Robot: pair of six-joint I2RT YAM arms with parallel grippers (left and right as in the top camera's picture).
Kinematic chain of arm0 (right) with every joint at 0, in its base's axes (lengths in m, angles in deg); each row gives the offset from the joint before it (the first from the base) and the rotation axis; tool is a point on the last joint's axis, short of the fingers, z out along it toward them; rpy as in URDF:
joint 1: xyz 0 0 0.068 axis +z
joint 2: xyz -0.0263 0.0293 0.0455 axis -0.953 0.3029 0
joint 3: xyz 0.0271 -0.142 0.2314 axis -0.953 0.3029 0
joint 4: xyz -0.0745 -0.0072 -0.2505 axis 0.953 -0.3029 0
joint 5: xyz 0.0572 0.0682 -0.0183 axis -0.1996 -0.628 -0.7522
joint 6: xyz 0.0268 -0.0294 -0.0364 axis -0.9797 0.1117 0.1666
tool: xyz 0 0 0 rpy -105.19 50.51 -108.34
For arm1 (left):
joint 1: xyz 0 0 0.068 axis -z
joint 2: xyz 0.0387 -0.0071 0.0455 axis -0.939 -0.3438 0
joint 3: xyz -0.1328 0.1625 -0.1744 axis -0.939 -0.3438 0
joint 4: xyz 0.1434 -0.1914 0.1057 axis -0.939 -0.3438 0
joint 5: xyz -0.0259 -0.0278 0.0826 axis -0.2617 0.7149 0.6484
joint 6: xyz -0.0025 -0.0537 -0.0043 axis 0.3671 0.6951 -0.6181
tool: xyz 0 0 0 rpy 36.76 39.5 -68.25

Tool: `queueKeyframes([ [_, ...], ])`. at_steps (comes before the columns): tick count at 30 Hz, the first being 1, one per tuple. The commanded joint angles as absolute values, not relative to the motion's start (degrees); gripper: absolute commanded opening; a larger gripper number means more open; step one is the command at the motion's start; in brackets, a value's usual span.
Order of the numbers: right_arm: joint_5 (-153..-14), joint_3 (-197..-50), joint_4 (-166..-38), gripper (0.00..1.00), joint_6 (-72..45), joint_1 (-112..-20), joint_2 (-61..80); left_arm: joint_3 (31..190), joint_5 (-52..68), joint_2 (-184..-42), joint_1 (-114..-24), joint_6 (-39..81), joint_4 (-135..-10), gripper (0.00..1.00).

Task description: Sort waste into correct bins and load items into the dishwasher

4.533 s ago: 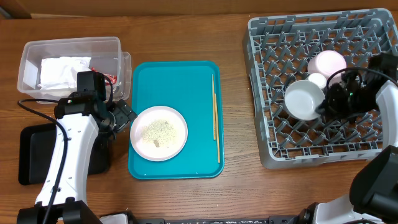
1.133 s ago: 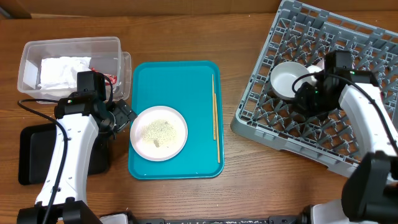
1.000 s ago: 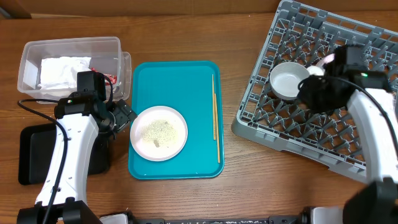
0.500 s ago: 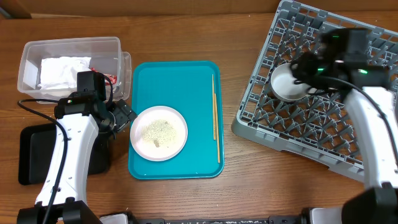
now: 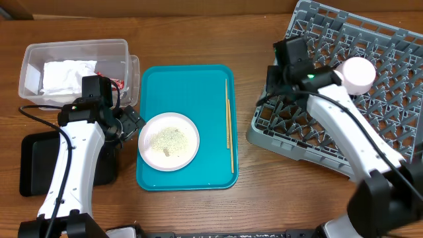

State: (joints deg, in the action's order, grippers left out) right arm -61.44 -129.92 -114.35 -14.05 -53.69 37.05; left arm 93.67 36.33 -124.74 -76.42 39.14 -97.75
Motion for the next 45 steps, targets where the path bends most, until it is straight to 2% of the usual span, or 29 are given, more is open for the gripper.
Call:
queueKeyframes([
  [1,-54.38,-130.34,-114.37,0.53,-15.82,-54.0,41.77,93.69,36.27,-124.59,-76.63,39.93,-97.88,1.0],
  [5,-54.36,-130.34,-114.81,0.5,-15.82,-54.0,43.19,93.69,36.27,-124.59,-76.63,39.93,-97.88,1.0],
  [7,-54.36,-130.43,-115.09,0.44,-15.84,-54.0,43.09,93.69,36.27,-124.59,-76.63,39.91,-97.88,1.0],
  [16,-54.4,-139.91,-125.17,0.04,-20.06,-54.11,42.93,93.69,36.27,-124.59,-76.63,39.93,-97.88,1.0],
  [23,-61.22,-154.78,-139.99,0.04,-26.14,-55.0,42.6,93.69,36.27,-124.59,-76.63,39.93,-97.88,1.0],
  [32,-93.35,-155.17,-146.72,0.04,-25.75,-67.79,41.27,93.69,36.27,-124.59,-76.63,39.91,-97.88,1.0],
  [41,-130.18,-149.7,-146.11,0.04,-6.01,-79.38,41.23,93.69,36.27,-124.59,-76.63,39.93,-97.88,1.0],
  [45,-138.46,-144.22,-146.7,0.04,-0.83,-83.81,41.23,93.69,36.27,-124.59,-76.63,39.93,-97.88,1.0],
])
